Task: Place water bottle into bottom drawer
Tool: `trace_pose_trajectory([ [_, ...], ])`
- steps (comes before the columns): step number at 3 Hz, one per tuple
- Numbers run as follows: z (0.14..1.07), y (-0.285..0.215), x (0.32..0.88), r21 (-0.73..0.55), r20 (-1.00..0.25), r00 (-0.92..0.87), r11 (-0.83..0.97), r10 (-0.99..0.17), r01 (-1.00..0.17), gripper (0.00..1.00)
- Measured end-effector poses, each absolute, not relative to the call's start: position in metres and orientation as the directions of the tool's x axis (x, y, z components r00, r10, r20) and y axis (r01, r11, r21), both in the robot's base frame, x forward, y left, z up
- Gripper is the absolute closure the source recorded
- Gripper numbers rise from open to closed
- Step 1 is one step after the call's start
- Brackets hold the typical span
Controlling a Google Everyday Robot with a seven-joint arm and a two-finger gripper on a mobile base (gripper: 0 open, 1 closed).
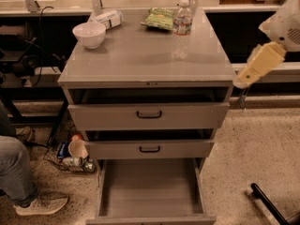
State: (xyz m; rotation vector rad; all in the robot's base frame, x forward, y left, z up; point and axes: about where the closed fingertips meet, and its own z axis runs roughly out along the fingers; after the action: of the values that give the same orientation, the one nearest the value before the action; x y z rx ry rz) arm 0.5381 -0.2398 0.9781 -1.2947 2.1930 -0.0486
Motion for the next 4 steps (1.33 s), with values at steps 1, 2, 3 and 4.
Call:
trace_pose_trajectory([
  [1,0.969,-0.244,0.581,-0.285,-0.561,-0.453,0.676,-0.693,-0.68,0.0],
  [2,0.973,-0.242,0.586,-0.247,-0.599,-0.498,0.736,-0.627,-0.63,0.0],
  [3,0.972,-0.24,0.589,-0.245,-0.606,-0.495,0.738,-0.623,-0.629,0.0],
  [4,0.968,-0.225,0.614,-0.233,-0.652,-0.475,0.752,-0.591,-0.617,0.0],
])
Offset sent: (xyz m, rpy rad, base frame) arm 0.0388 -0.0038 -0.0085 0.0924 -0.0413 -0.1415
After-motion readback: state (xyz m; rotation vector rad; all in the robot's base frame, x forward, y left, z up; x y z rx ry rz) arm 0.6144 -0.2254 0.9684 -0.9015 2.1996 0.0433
